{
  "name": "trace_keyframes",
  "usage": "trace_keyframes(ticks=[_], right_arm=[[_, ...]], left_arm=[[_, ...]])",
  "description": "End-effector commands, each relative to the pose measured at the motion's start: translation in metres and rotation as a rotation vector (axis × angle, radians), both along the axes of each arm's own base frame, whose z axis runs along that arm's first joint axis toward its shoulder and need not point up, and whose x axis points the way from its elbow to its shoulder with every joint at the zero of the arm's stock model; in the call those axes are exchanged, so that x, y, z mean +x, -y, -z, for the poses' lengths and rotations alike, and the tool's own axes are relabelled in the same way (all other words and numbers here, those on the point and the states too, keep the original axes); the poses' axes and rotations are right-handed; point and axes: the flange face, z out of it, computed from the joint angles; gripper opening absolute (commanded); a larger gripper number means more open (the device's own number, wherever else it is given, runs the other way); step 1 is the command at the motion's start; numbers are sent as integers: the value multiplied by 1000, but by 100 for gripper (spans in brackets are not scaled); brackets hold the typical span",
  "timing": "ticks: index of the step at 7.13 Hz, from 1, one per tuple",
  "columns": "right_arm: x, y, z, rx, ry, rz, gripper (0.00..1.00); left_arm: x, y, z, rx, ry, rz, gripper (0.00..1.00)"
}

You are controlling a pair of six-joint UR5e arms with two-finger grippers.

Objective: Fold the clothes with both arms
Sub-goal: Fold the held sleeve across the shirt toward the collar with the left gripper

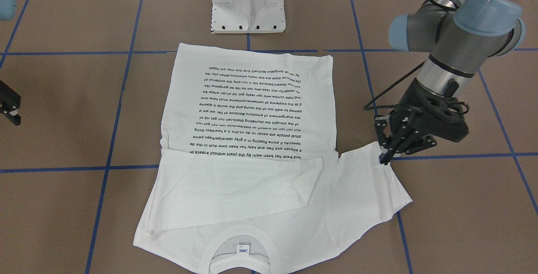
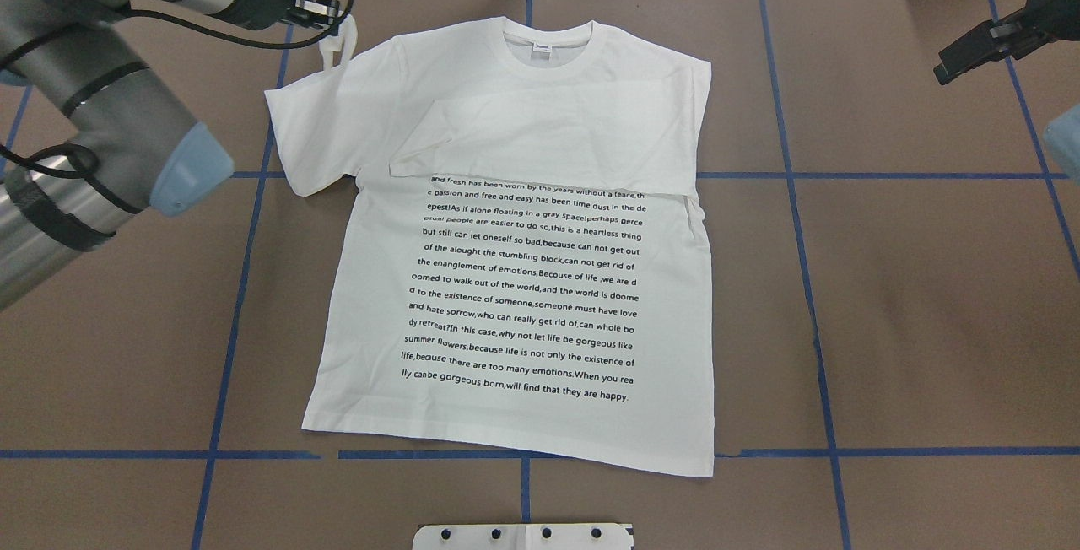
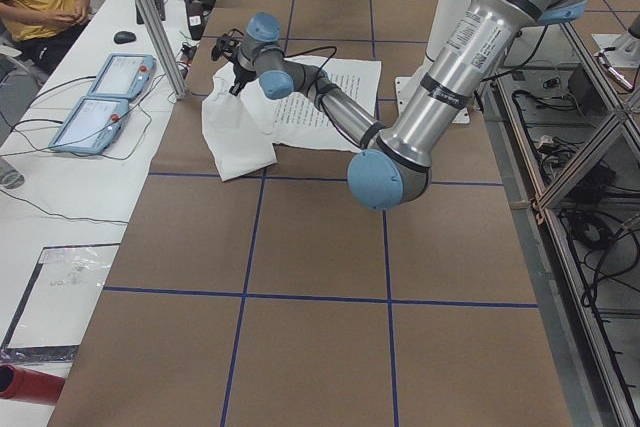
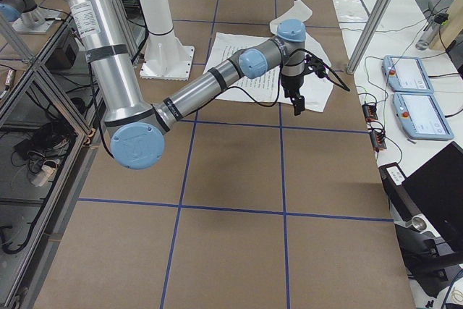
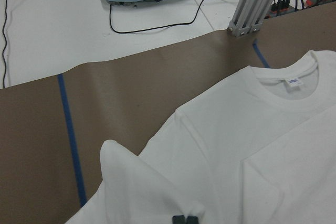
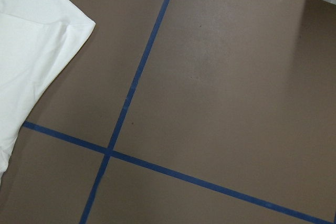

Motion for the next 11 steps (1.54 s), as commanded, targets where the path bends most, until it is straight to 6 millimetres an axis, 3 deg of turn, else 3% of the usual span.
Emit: trace_keyframes(ticks=[1, 3, 5, 6, 7, 8, 9, 10, 11], right_arm=[[0, 1, 3, -4, 5, -9, 100], [0, 0, 0, -8, 1, -10, 100], [1, 1, 0, -17, 3, -21, 100], [0, 1, -2, -25, 2, -25, 100], [0, 2, -4, -29, -1, -26, 100], [-2, 4, 0, -27, 3, -30, 100], [-14, 5, 12, -57, 25, -63, 100], [-57, 5, 46, -90, 59, -106, 100], [-107, -1, 73, -98, 52, -146, 100]], left_arm=[[112, -33, 83, -47, -85, 0, 0], [187, -89, 121, -51, -128, -41, 0], [260, -121, 135, -8, -157, -67, 0], [278, -131, 128, 15, -197, -92, 24], [284, -136, 98, 43, -233, -95, 99], [277, -133, 94, 56, -225, -88, 100], [245, -103, 92, 91, -130, -91, 100], [178, -68, 72, 113, -19, -169, 100], [108, -45, 43, 150, 55, -182, 100]])
